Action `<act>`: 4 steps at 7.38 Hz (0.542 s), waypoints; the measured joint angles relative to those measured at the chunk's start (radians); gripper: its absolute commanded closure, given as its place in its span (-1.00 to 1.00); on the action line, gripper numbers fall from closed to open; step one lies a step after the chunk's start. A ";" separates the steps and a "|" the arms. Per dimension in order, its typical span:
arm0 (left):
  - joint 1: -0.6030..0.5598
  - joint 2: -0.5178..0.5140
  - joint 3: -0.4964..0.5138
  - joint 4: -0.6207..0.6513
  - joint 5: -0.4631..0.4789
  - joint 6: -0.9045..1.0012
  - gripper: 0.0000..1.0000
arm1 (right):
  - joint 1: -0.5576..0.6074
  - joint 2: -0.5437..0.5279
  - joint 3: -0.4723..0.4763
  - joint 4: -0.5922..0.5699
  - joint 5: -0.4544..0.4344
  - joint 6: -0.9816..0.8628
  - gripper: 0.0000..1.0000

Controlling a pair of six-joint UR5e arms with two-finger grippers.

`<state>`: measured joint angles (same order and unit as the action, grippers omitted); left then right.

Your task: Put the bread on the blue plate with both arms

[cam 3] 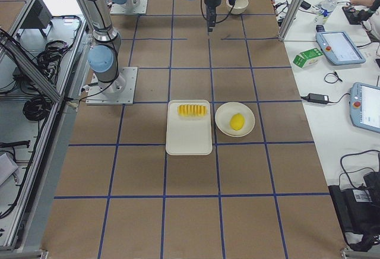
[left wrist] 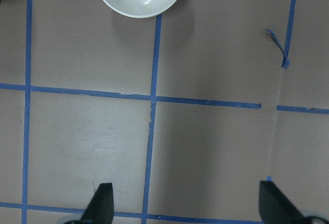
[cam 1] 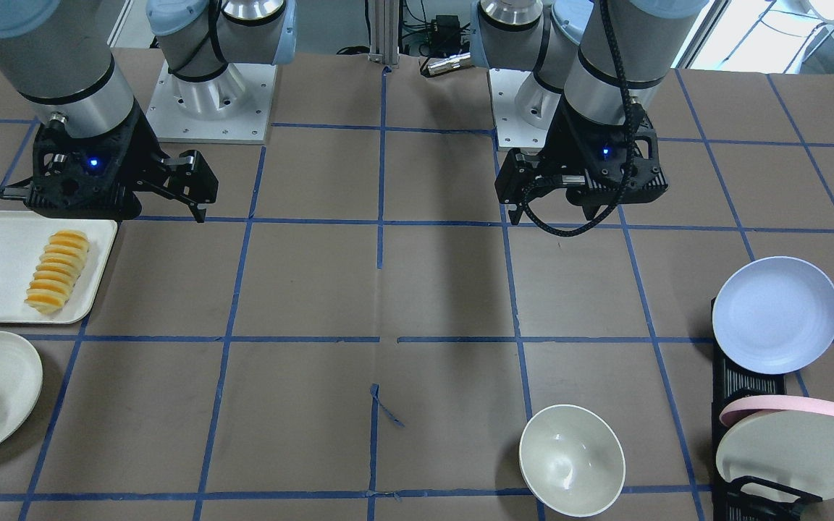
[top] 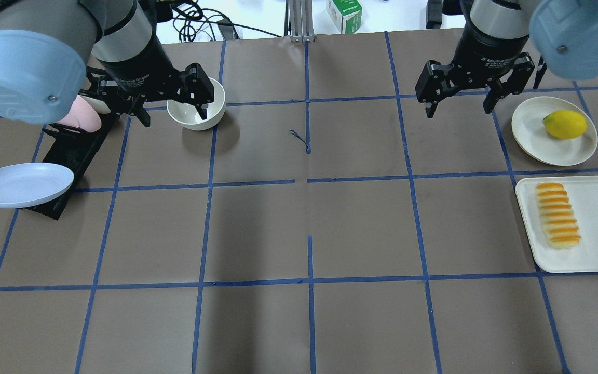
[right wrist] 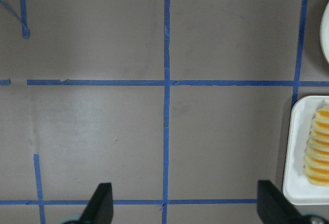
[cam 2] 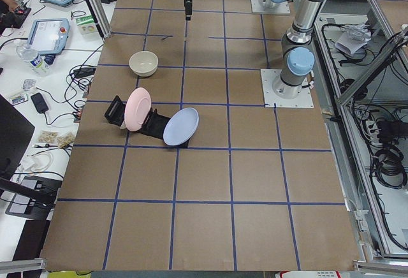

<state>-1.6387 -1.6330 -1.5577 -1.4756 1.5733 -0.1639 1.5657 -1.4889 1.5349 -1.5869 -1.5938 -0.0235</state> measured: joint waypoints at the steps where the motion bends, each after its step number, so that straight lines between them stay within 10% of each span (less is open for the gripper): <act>1: 0.001 0.001 -0.004 0.000 0.000 0.002 -1.00 | 0.000 0.000 0.000 0.000 0.000 0.000 -1.00; 4: 0.029 0.008 -0.005 0.000 0.003 0.006 -1.00 | 0.000 0.001 0.002 0.000 0.000 0.000 -1.00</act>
<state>-1.6095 -1.6249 -1.5631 -1.4751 1.5758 -0.1581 1.5656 -1.4876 1.5369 -1.5869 -1.5942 -0.0230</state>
